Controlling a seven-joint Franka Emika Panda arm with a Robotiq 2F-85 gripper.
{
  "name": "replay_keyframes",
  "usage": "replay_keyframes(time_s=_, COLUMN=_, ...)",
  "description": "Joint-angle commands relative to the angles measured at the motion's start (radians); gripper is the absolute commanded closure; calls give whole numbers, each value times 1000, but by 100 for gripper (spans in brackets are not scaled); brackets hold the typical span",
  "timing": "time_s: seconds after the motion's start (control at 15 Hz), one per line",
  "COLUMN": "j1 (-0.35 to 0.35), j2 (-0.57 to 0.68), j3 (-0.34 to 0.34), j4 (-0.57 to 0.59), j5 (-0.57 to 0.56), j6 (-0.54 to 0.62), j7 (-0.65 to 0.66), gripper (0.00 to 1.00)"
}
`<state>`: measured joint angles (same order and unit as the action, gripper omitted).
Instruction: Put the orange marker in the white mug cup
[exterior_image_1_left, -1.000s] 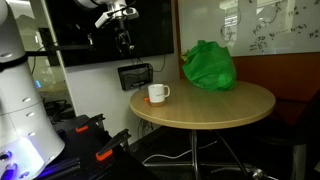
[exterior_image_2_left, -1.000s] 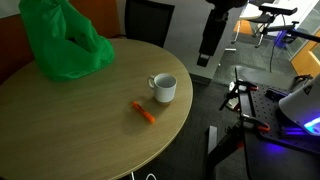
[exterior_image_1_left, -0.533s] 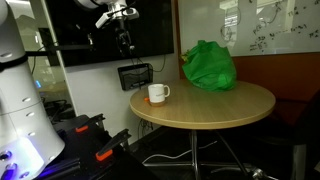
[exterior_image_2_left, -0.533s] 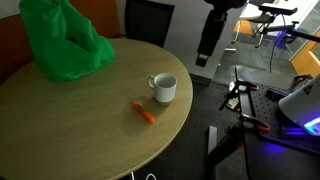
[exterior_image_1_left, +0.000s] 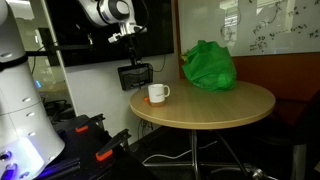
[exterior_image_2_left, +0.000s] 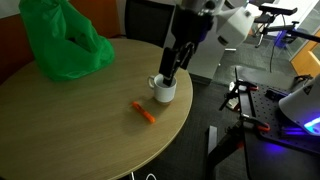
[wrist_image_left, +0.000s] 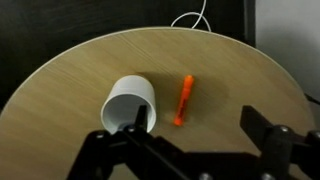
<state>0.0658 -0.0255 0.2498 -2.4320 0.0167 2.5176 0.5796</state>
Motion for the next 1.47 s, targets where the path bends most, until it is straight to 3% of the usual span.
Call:
replay_keyframes(time_s=0.0, j1=44, j2=193, j3=-42, j4=114, j5=-48, j6=56, j7=84, gripper=0)
replay_keyframes(time_s=0.6, j1=259, j2=594, j3=-223, j4=416, j5=-48, j6=54, j7=122, gripper=0)
replay_keyframes(time_s=1.13, j1=322, j2=748, j3=-308, j4=593, j5=-29, j6=5, j7=133, gripper=0)
replay_keyframes(time_s=1.4, j1=311, j2=787, j3=-304, j4=641, j5=-8, j6=-55, j7=114, gripper=0)
